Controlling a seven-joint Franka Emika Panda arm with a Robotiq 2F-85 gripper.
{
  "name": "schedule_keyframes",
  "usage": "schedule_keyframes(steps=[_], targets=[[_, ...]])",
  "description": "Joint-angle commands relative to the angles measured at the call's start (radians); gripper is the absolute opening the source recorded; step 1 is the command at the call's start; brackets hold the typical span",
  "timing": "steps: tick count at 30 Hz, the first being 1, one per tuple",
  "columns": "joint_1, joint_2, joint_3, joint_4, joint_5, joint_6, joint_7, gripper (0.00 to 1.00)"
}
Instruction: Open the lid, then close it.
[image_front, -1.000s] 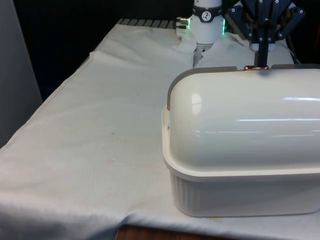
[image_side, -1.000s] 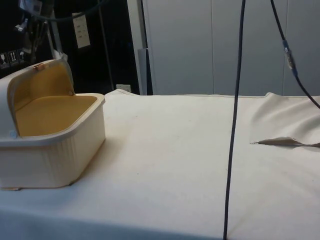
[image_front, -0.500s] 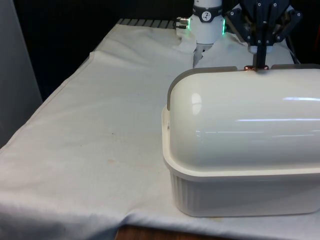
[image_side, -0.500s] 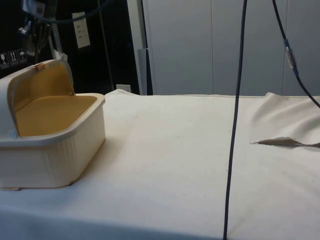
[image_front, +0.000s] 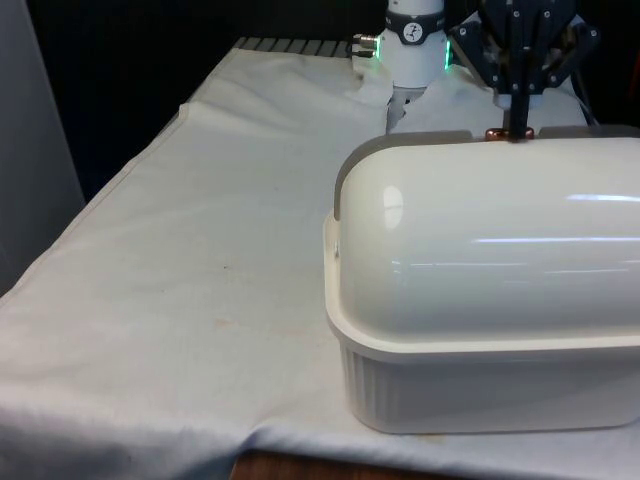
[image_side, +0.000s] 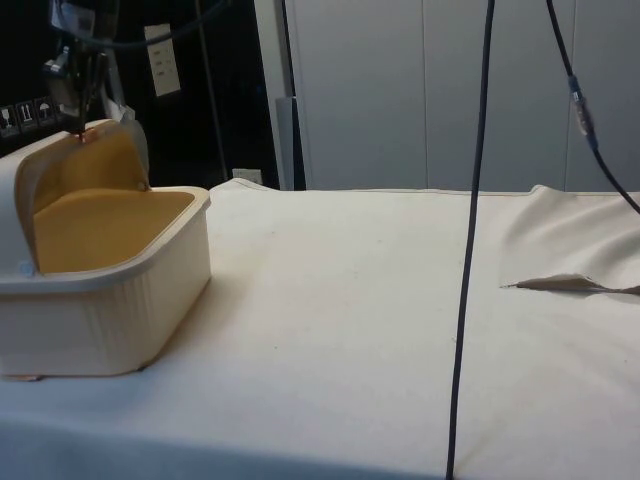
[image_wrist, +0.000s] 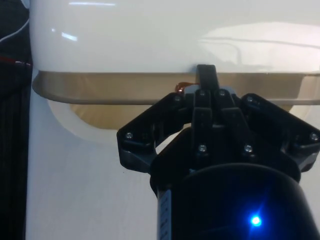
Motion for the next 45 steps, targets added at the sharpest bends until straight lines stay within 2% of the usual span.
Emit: schedule_keyframes(steps=[1,5,22,29,45], targets=[[0.001,-0.010,0.001,-0.011,0.000,-0.007,0.001,0.00],[0.000,-0.005,0.001,-0.003,0.000,-0.020,0.000,0.00],[0.005,-0.054,0.003,-0.054,0.002,-0.118,0.000,0.00],[0.006,-0.064,0.006,-0.067,0.004,-0.190,0.000,0.00],[0.006,-0.063,0.010,-0.070,0.007,-0.313,-0.001,0.00]])
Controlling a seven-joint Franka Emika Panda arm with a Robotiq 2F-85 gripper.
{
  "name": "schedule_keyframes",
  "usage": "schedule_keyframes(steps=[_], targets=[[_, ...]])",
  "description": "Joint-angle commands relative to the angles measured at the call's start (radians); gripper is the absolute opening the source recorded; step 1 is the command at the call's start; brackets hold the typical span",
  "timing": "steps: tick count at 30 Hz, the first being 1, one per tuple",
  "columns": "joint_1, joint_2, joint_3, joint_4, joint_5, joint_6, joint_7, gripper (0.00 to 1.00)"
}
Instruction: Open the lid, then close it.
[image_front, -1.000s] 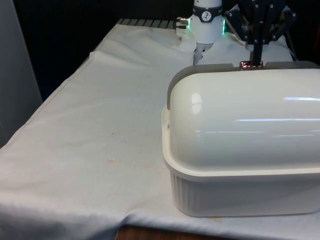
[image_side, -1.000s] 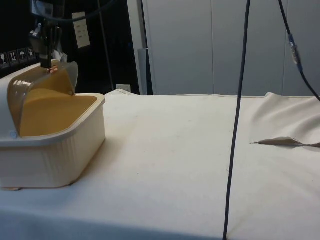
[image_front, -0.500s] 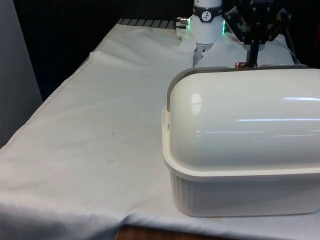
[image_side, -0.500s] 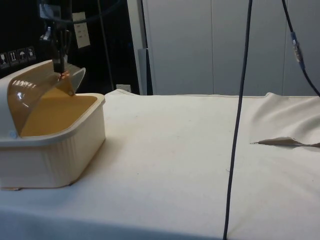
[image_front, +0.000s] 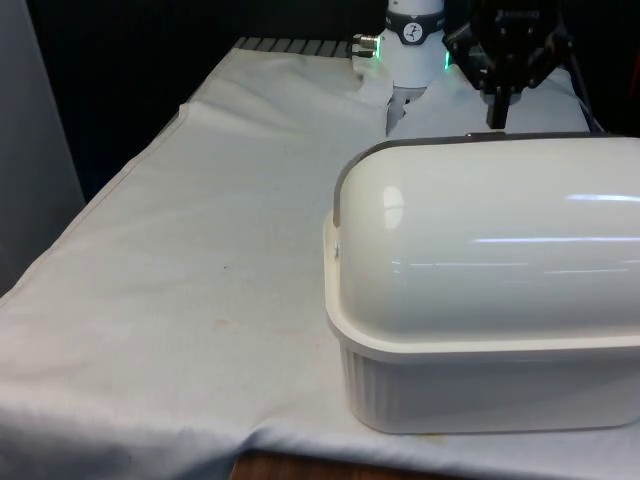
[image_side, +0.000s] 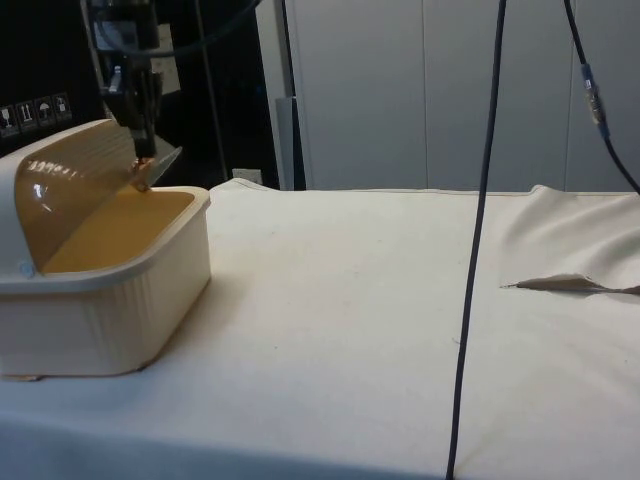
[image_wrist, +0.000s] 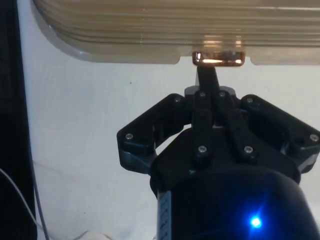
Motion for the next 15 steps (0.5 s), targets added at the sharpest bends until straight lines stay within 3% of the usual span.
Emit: schedule_keyframes(steps=[1,15], targets=[[-0.001,-0.004,0.003,-0.008,0.006,-0.007,-0.001,0.00],[0.000,0.020,0.012,-0.004,0.009,-0.072,0.001,0.00]])
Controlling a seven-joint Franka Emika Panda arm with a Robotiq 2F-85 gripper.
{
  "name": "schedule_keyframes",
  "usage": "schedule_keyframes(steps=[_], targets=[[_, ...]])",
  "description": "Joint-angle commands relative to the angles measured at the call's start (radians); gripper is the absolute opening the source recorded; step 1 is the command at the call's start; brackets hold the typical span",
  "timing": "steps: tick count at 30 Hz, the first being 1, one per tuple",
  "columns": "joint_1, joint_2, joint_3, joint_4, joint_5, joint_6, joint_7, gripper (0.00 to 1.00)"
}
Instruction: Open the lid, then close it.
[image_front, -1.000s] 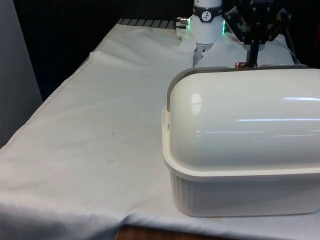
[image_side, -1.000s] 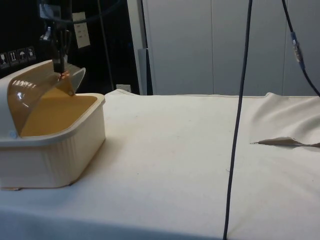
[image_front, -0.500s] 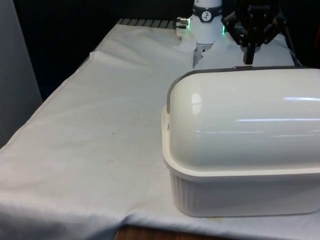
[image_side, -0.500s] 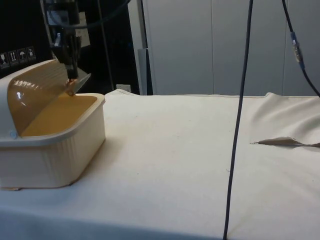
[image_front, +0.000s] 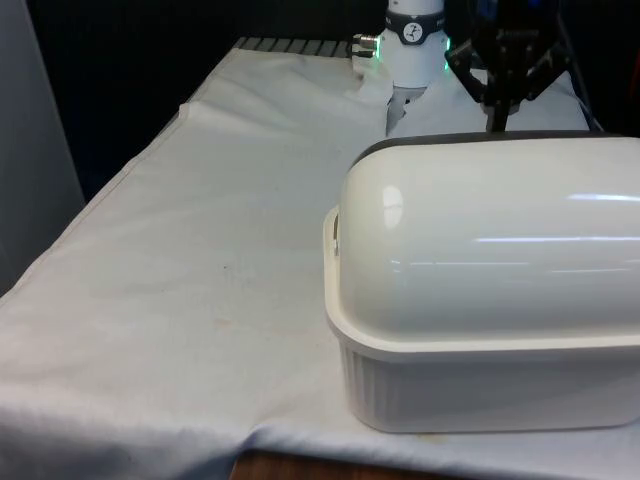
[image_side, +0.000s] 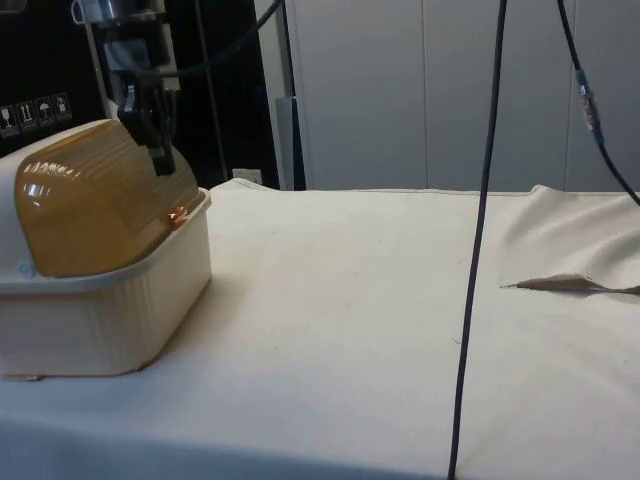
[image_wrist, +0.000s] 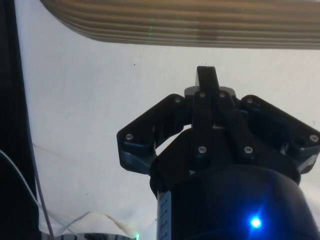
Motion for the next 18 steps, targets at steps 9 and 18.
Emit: schedule_keyframes(steps=[9,18], targets=[[-0.001,0.017,0.009,-0.002,0.009,-0.055,-0.001,0.00],[0.001,-0.025,0.012,-0.046,0.012,-0.056,0.001,0.00]])
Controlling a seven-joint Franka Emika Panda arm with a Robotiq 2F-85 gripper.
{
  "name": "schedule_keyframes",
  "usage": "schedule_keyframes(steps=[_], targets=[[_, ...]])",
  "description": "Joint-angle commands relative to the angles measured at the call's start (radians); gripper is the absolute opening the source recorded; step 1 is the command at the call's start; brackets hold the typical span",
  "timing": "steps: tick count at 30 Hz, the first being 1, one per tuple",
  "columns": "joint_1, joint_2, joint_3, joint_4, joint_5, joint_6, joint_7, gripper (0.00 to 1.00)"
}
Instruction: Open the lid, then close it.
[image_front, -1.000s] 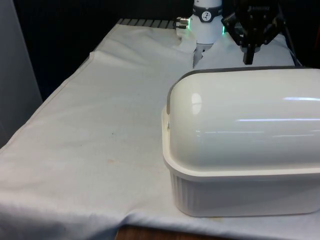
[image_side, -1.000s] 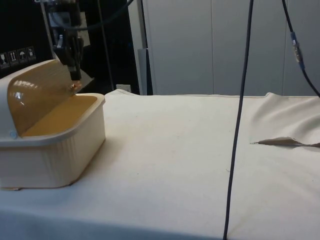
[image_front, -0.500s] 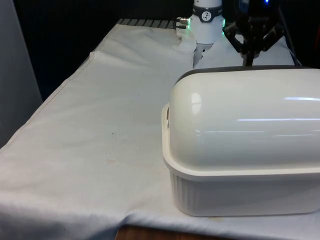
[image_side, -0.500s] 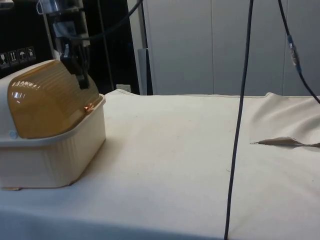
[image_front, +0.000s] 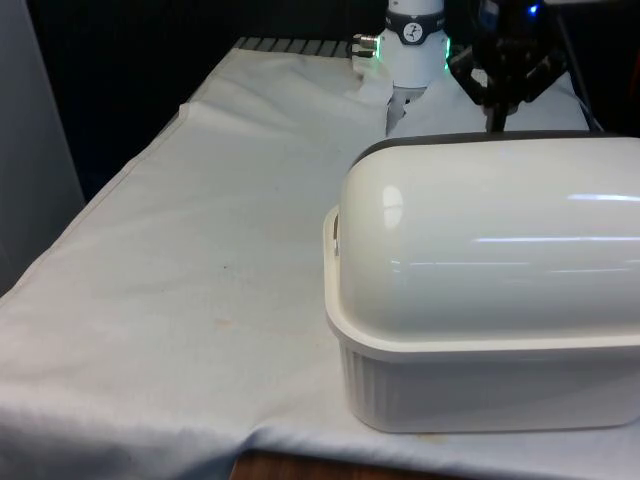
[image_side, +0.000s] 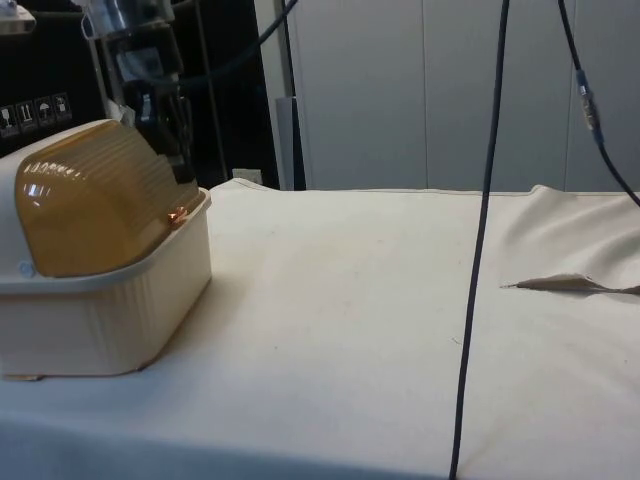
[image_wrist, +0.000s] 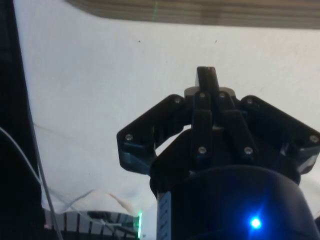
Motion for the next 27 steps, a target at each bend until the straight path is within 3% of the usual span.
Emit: schedule_keyframes(steps=[1,11,16,19,20,22,27], targets=[[0.000,-0.025,0.003,-0.031,0.007,0.013,0.001,0.00],[0.001,-0.086,0.008,-0.110,0.000,0.020,0.000,0.00],[0.003,-0.131,0.009,-0.192,-0.001,0.072,0.002,0.00],[0.002,-0.130,0.009,-0.232,-0.002,0.107,0.001,0.00],[0.002,-0.135,0.010,-0.214,0.000,0.078,0.000,0.00],[0.002,-0.128,0.009,-0.249,-0.002,0.124,0.001,0.00],[0.002,-0.118,0.011,-0.282,0.001,0.159,0.000,0.00]])
